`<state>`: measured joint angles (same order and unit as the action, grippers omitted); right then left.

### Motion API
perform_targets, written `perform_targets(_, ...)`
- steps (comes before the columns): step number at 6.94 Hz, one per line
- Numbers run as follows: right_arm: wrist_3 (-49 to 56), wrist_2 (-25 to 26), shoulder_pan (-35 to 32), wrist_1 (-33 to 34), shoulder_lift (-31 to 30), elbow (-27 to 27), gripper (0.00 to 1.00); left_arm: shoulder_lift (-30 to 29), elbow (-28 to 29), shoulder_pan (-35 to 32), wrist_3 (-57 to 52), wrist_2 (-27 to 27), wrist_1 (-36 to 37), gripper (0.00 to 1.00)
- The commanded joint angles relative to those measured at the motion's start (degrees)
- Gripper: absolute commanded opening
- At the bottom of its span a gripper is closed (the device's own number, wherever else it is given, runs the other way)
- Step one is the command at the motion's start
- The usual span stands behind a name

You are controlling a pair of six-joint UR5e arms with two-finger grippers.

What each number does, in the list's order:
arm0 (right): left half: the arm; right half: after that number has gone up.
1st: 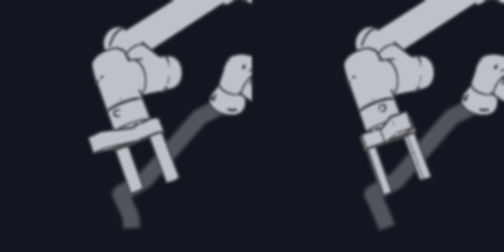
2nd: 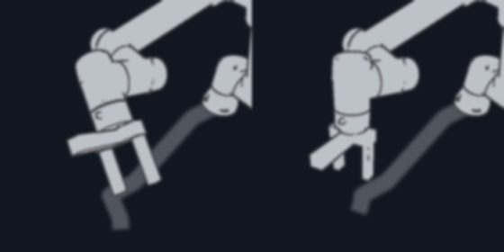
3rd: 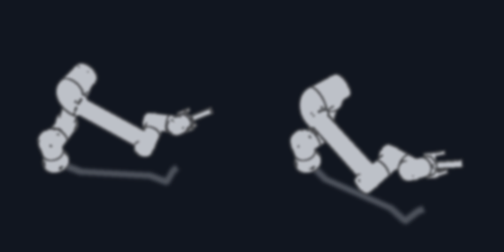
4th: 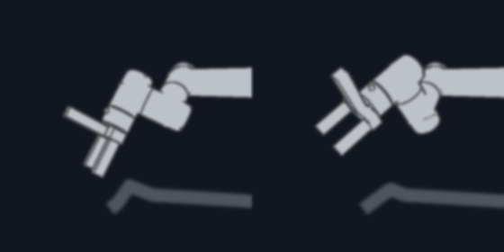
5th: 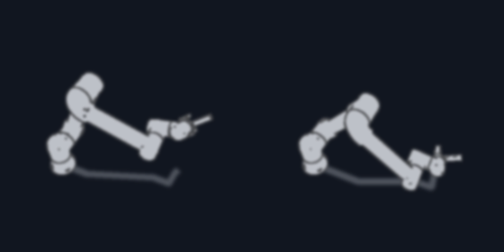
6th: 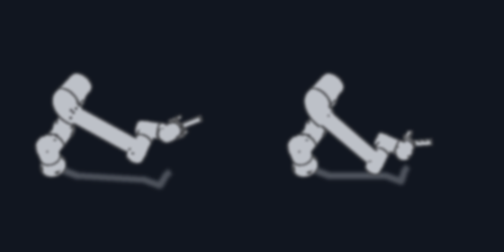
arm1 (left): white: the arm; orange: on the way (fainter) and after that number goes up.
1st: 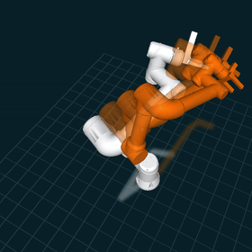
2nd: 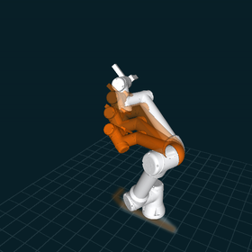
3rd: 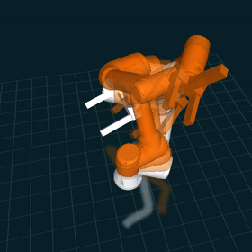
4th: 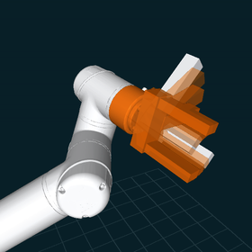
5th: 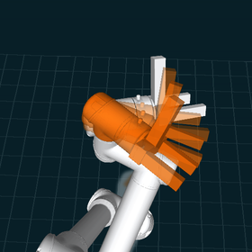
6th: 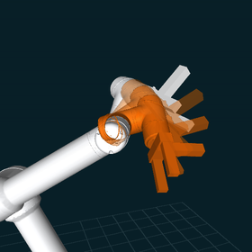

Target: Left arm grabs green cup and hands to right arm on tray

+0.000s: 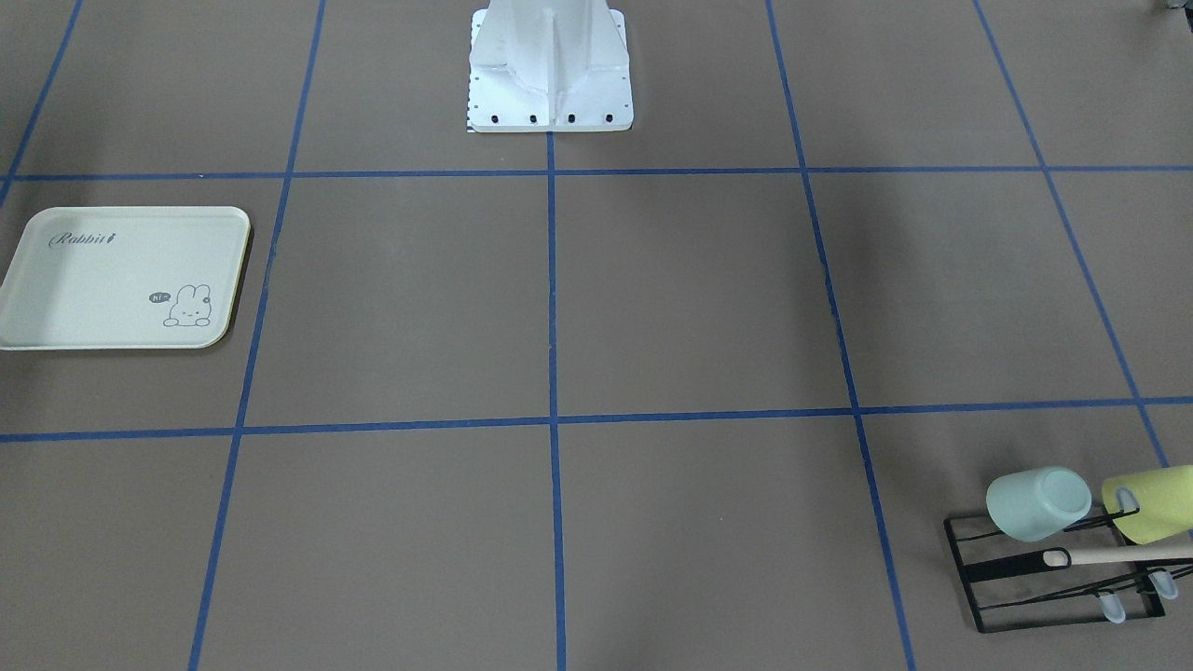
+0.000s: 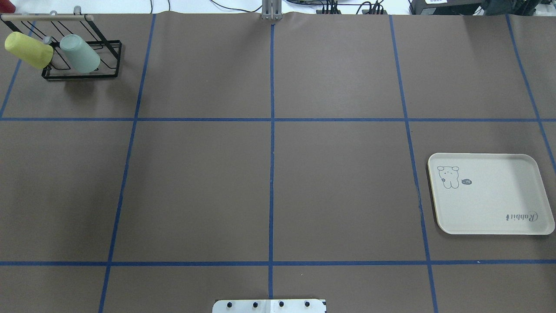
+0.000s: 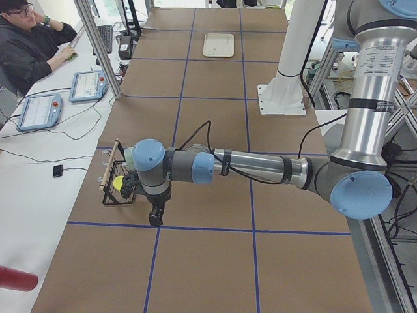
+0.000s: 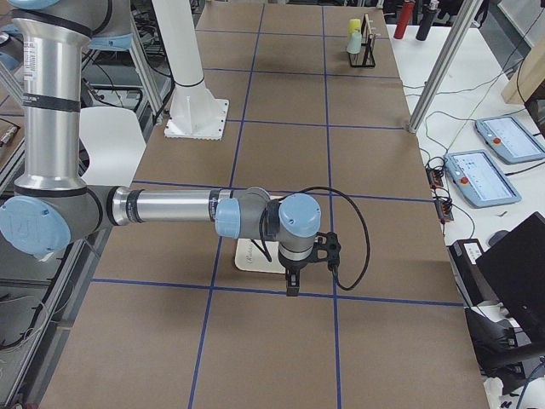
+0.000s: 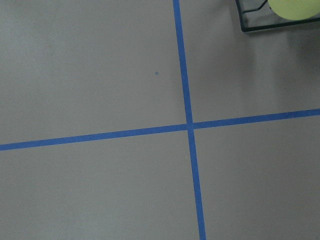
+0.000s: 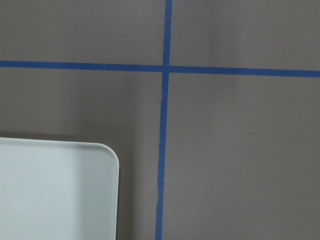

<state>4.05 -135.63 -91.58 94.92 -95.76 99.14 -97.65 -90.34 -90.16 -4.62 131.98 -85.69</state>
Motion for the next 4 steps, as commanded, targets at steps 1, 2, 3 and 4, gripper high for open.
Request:
perform_targets(1,-0.01,-0.07,0.0,0.0,0.05,0.18,0.99,-8.3,-0.8,0.16,0.13,-0.49,9.87,1.0)
perform_targets(2,-0.01,-0.16,0.0,0.0,0.13,0.26,0.99,-9.39,-3.41,1.64,0.22,-0.49,10.54,1.0)
perform_targets(3,-0.01,-0.16,0.0,0.0,0.13,0.26,0.99,-9.23,-7.18,4.26,0.13,-1.1,10.28,1.0)
perform_targets(4,-0.09,-0.16,0.0,0.0,0.13,0.44,0.99,-9.14,-10.7,7.07,1.09,-3.63,9.58,1.0)
